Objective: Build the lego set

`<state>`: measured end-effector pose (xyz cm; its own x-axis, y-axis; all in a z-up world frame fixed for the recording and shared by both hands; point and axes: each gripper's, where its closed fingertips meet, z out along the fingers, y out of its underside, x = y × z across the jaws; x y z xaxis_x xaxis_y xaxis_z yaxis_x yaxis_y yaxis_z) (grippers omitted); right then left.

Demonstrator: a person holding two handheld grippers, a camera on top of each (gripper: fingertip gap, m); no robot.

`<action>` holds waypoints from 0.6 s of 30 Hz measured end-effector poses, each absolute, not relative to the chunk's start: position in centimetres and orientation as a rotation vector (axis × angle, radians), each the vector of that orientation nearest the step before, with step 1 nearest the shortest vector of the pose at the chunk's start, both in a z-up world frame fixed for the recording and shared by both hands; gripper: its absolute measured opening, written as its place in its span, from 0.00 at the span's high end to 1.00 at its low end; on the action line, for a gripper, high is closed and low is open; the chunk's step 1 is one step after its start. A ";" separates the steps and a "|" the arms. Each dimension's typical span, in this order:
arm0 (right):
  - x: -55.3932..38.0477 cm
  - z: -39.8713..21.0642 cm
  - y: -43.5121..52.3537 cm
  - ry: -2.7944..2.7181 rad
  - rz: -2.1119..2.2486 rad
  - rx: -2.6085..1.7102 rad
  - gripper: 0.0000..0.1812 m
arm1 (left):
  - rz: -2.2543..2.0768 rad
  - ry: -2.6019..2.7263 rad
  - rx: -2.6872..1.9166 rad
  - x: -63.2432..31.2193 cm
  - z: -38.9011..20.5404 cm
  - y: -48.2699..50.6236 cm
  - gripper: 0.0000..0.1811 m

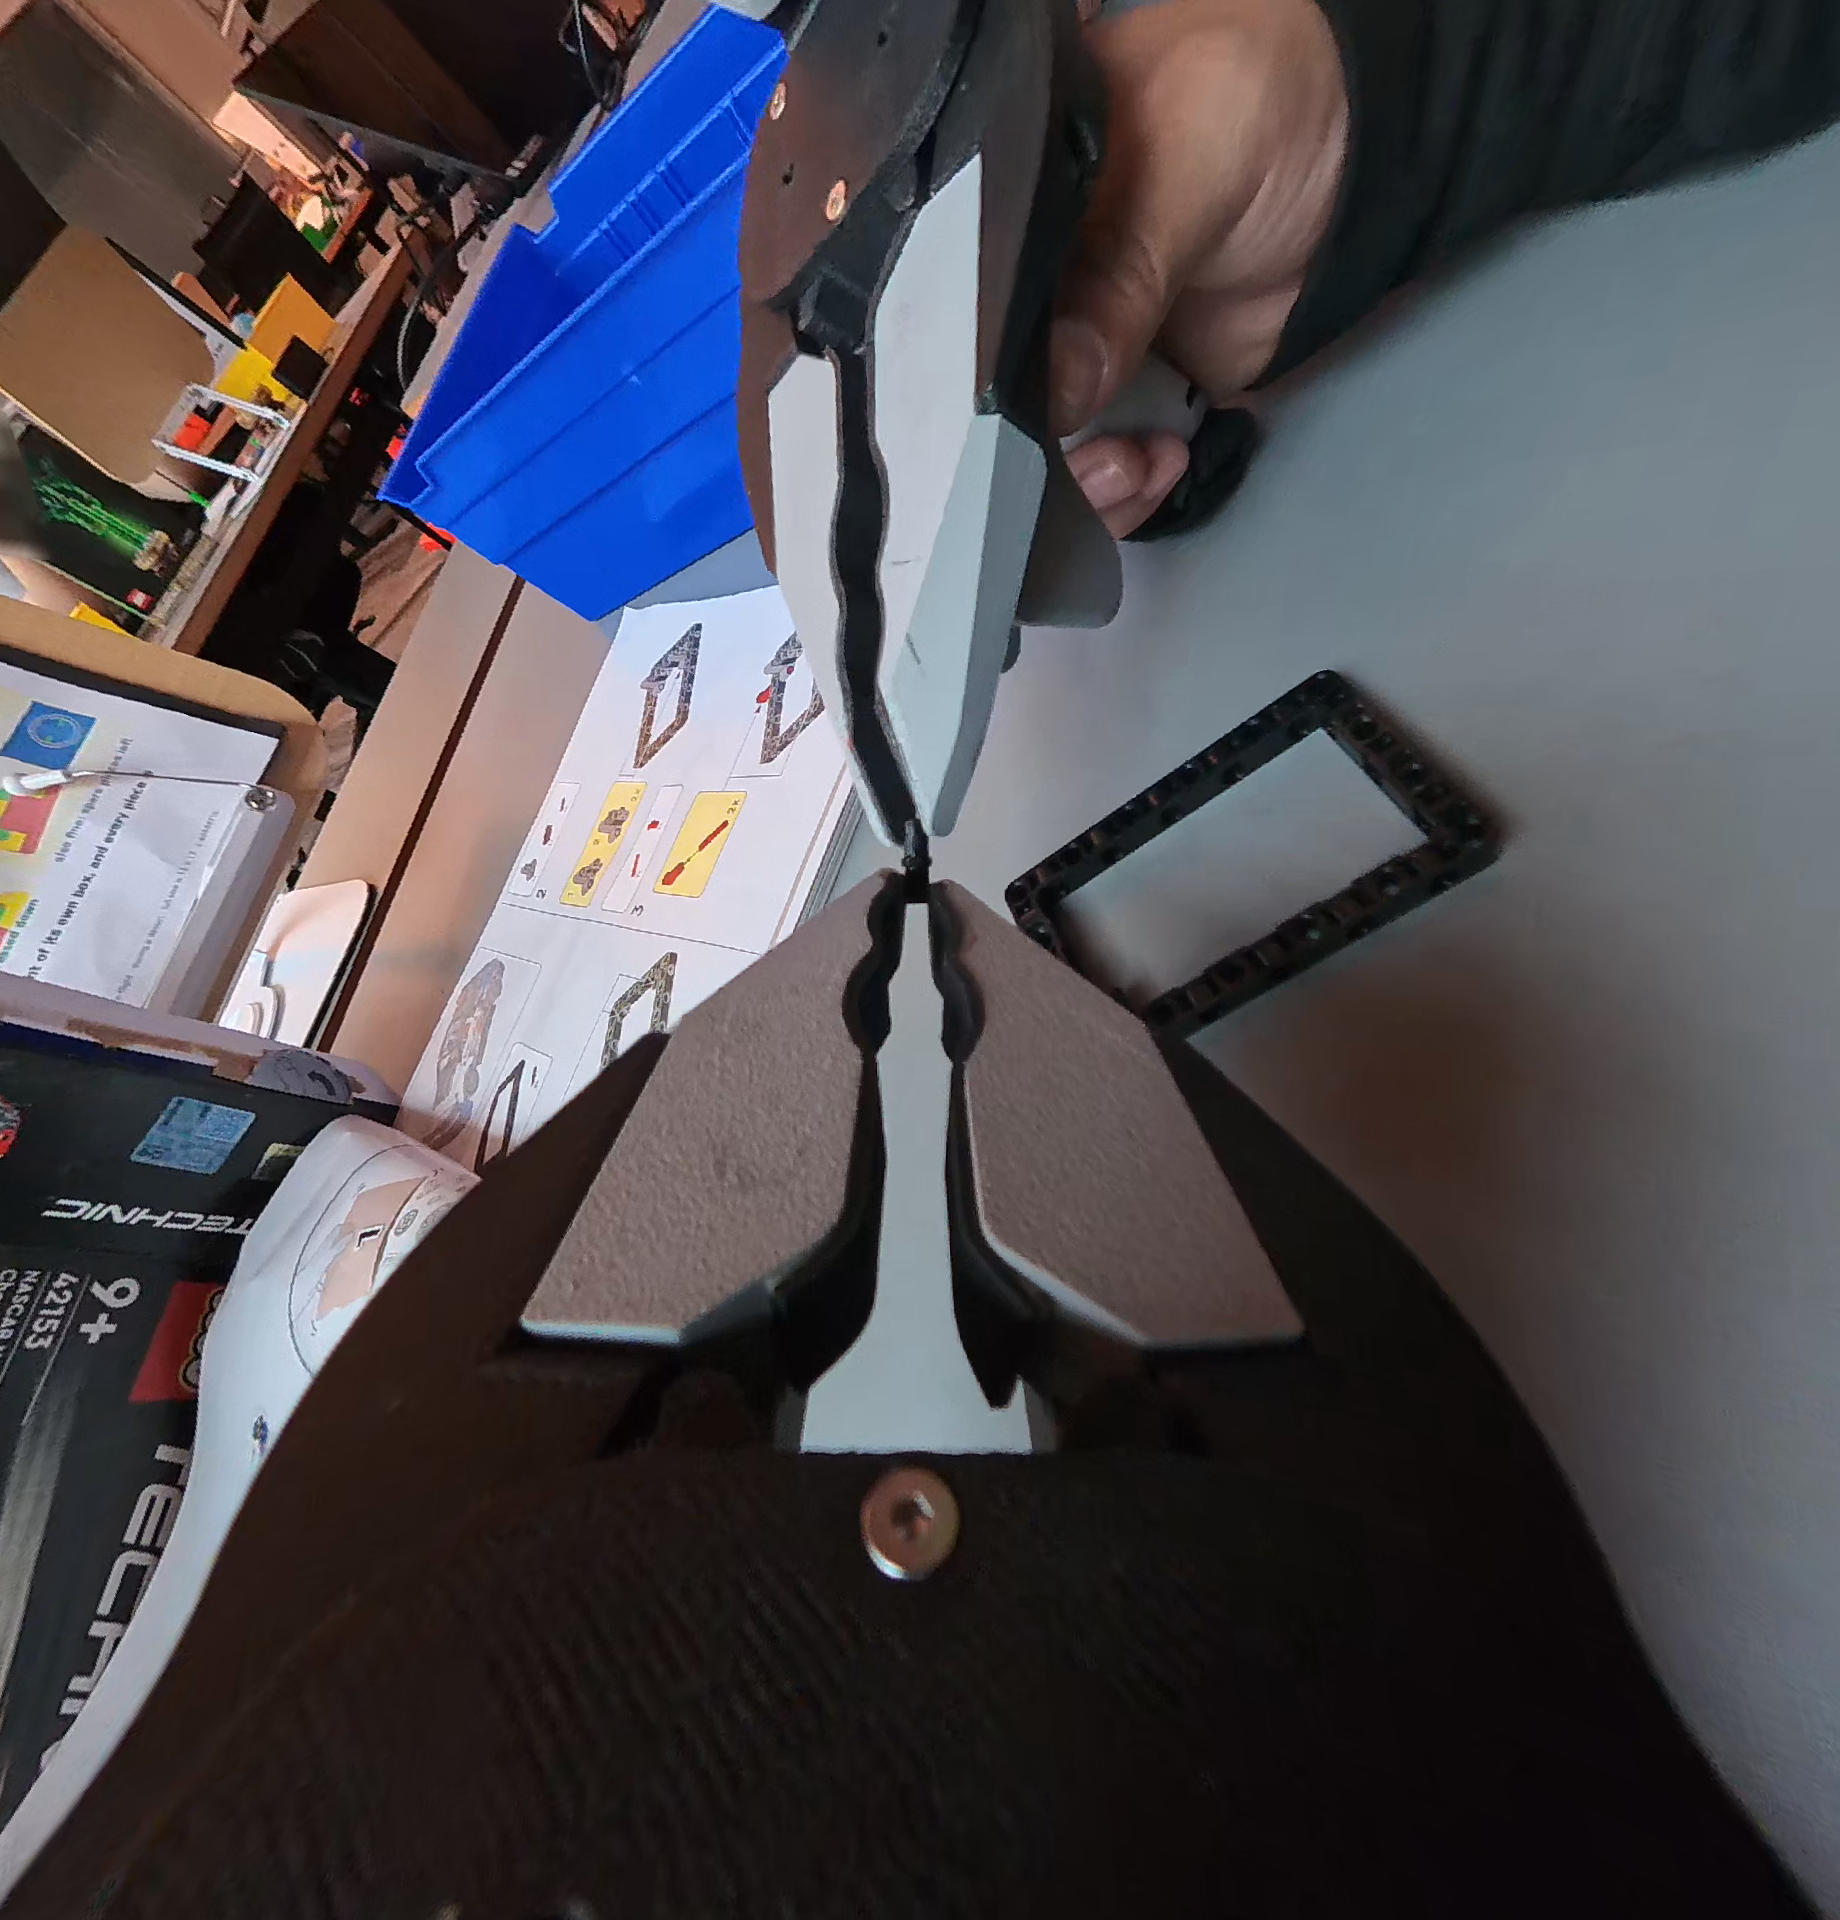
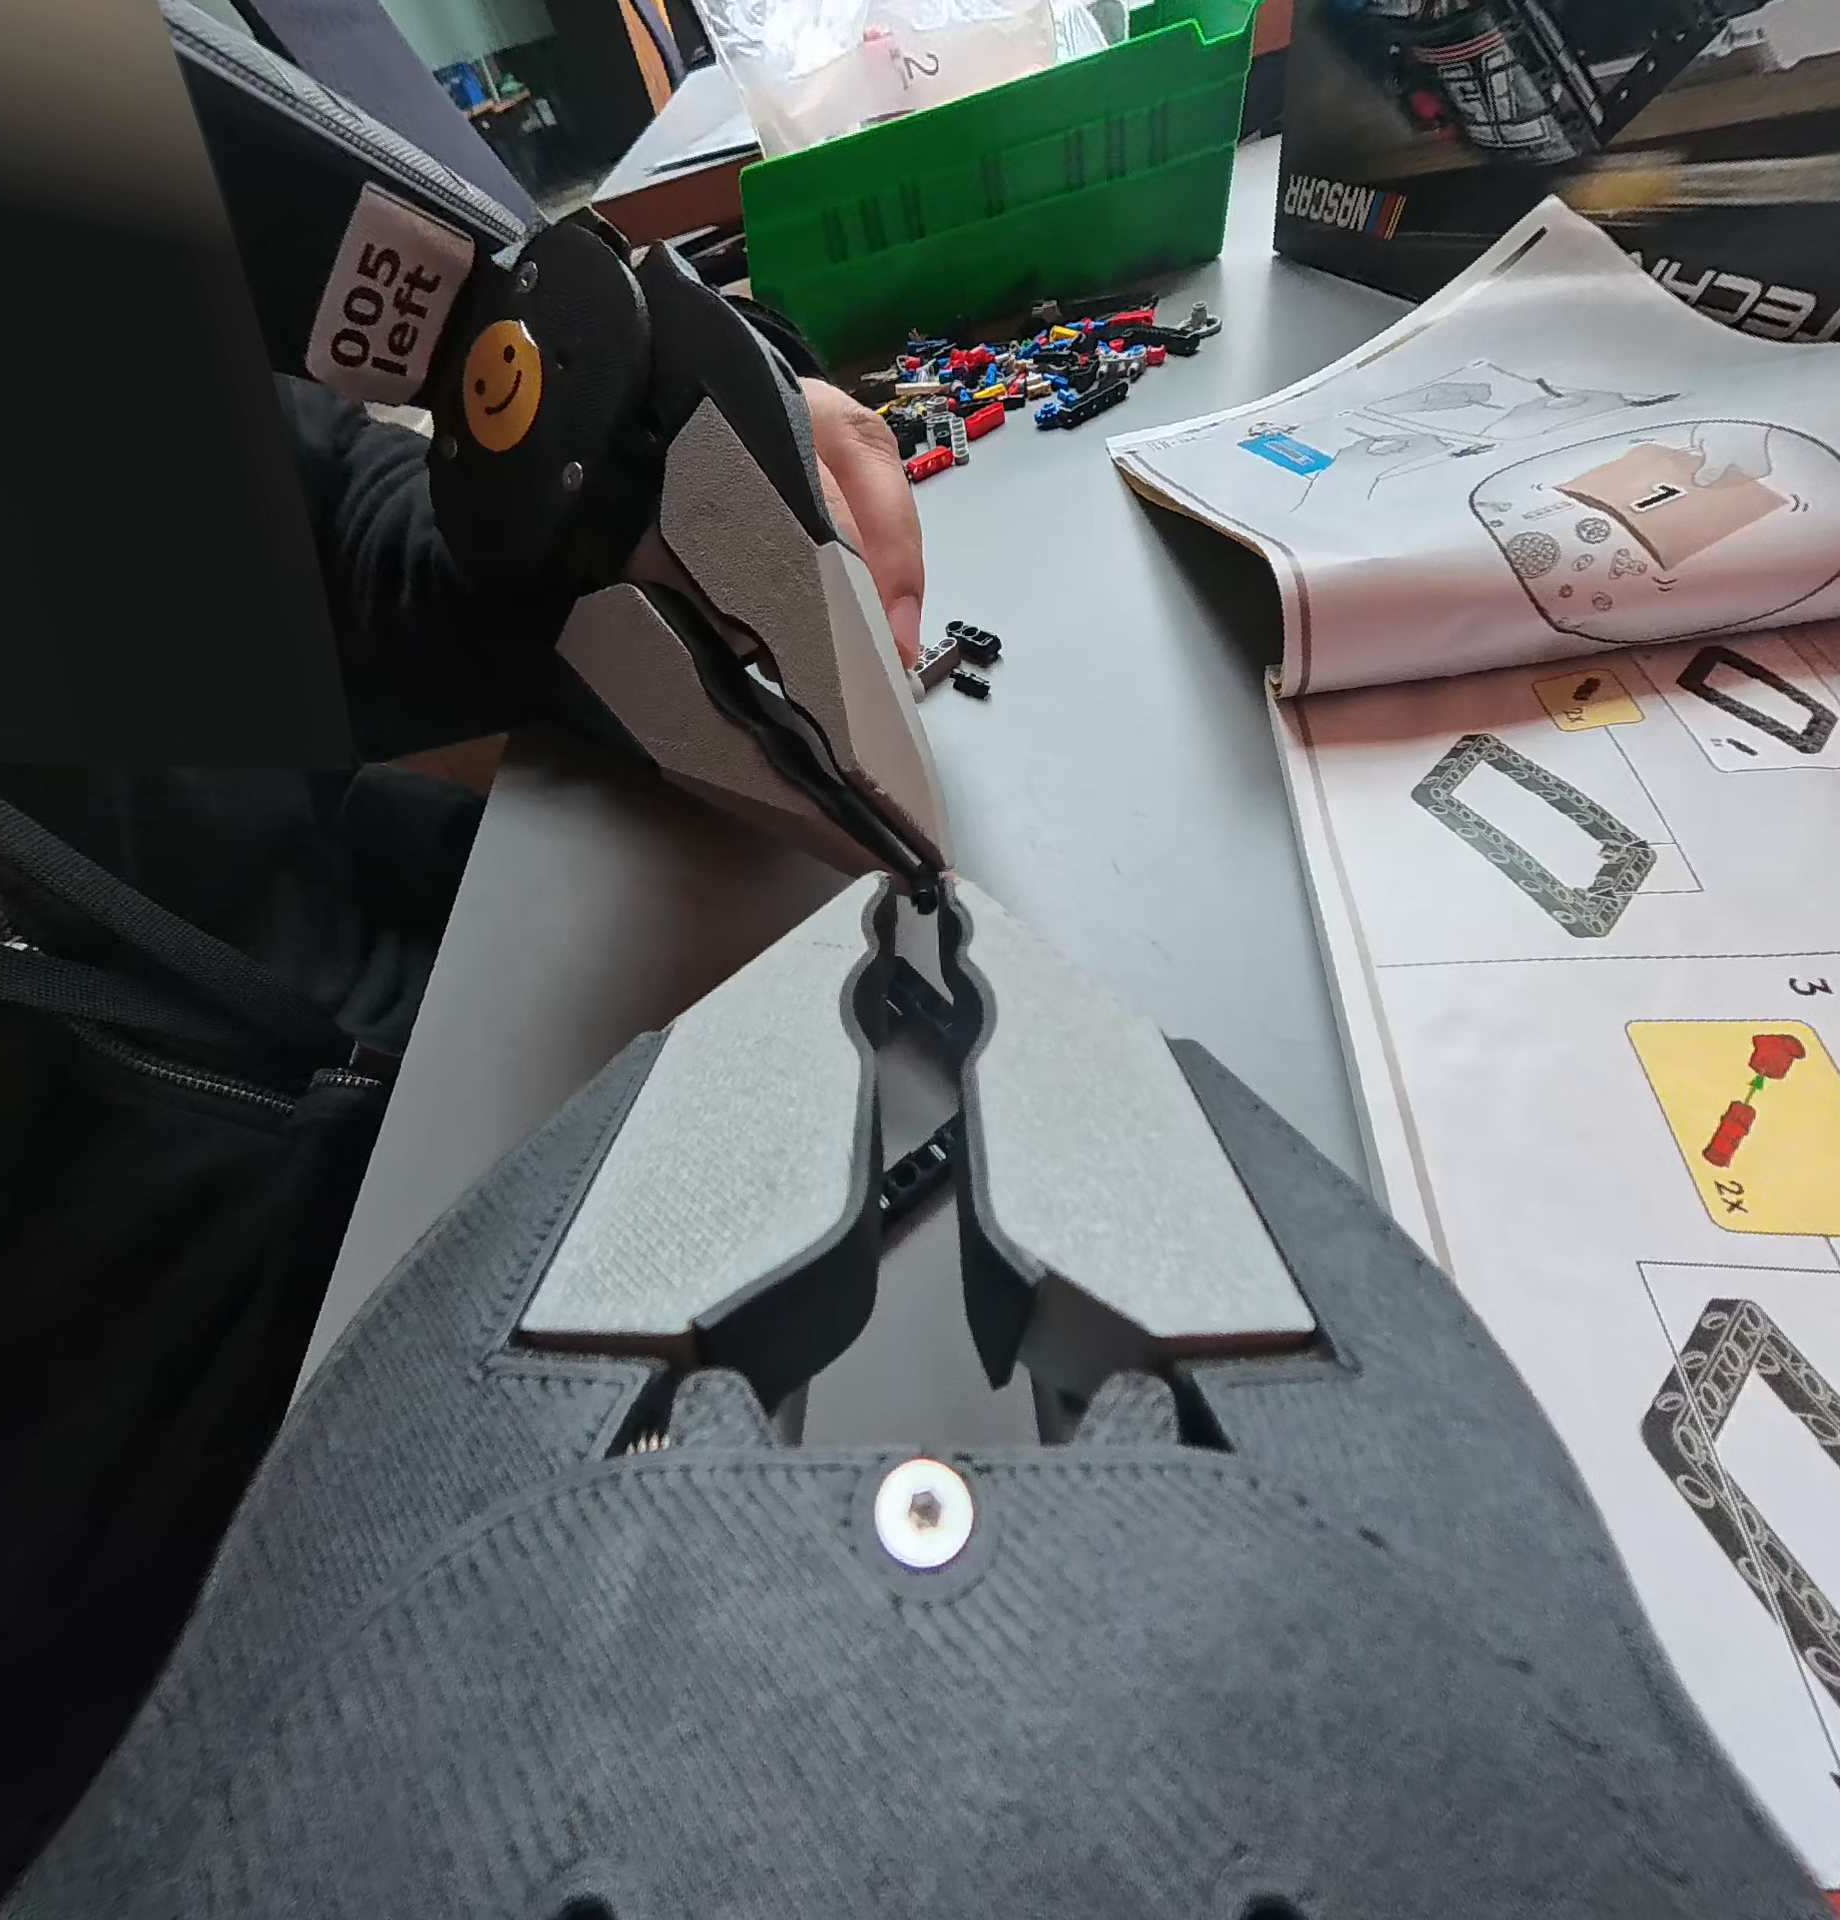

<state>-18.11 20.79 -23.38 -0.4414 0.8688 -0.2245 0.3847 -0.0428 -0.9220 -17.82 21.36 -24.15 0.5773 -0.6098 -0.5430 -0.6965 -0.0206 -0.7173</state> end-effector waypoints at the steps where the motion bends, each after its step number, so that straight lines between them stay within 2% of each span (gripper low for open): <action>1: -18.1 -23.5 20.8 -1.811 1.485 -1.325 0.99 | 0.096 1.095 -1.701 -17.8 -24.1 21.3 0.99; 5: -18.3 -23.6 21.0 -1.813 1.400 -1.301 1.00 | 0.030 1.045 -1.738 -17.9 -24.2 21.5 0.99; 10: -18.2 -23.4 20.8 -1.831 1.353 -1.255 1.00 | -0.291 0.914 -1.851 -17.6 -24.7 21.3 0.97; 12: -18.1 -23.2 20.3 -1.851 1.321 -1.185 1.00 | -0.369 0.883 -1.899 -17.7 -25.0 21.2 0.95; 18: -17.2 -22.4 18.4 -1.921 1.094 -0.808 1.00 | -0.616 0.944 -1.866 -16.2 -24.5 19.2 0.98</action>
